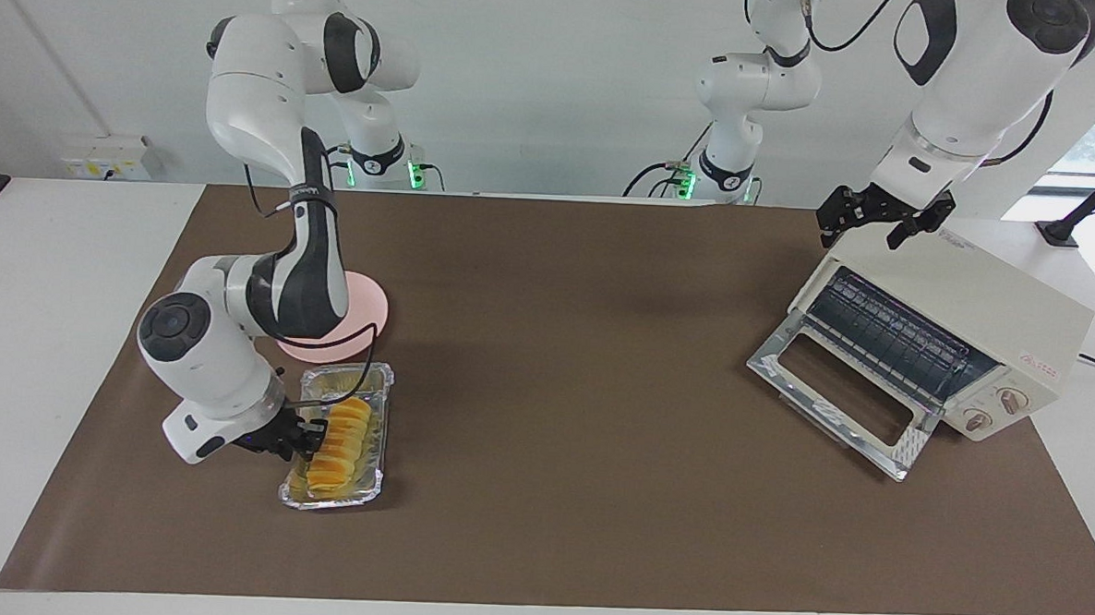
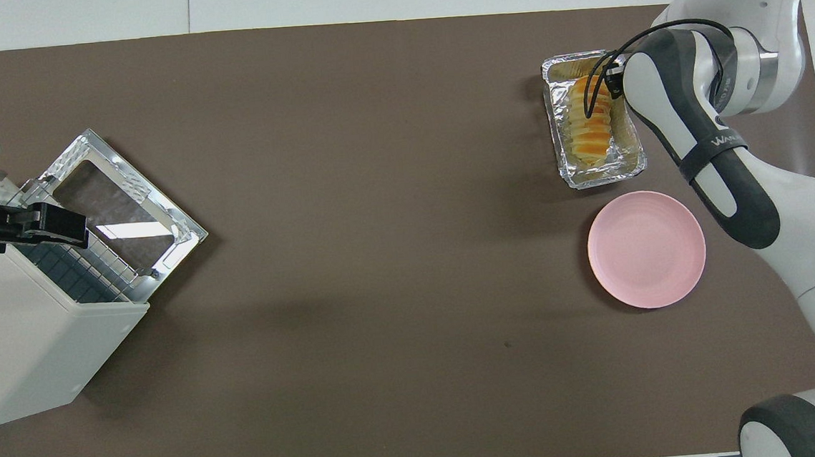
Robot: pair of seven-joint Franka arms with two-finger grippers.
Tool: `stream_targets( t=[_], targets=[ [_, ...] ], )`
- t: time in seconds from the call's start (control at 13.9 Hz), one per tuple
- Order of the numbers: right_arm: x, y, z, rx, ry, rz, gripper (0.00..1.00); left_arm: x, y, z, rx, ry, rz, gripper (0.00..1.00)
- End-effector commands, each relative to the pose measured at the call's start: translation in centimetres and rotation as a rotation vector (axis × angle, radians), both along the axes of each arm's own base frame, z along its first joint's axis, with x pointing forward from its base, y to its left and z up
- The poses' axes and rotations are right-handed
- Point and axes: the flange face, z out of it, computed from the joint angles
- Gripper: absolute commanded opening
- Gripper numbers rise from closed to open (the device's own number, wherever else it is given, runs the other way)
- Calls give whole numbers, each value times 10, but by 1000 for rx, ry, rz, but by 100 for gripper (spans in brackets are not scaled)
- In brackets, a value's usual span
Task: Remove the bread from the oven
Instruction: 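Grasp the bread rolls in the tray with the right gripper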
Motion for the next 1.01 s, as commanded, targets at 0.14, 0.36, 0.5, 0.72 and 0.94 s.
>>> stream_targets(
  t=[0.14,0.36,0.5,0.72,0.94],
  targets=[
    [-4,19,25,-32,12,53,100,-5,2,6,-13,-11,13,100],
    [-6,45,25,-50,17,53,100,-5,3,6,-13,-11,15,100],
    [-6,61,28,-87,2,55,100,-5,2,6,-13,-11,13,100],
    [-12,76,13,-103,9,19,100,-5,3,6,-13,-11,15,100],
    [-27,77,-3,-105,-6,24,100,-5,3,6,-13,-11,15,100]
  ],
)
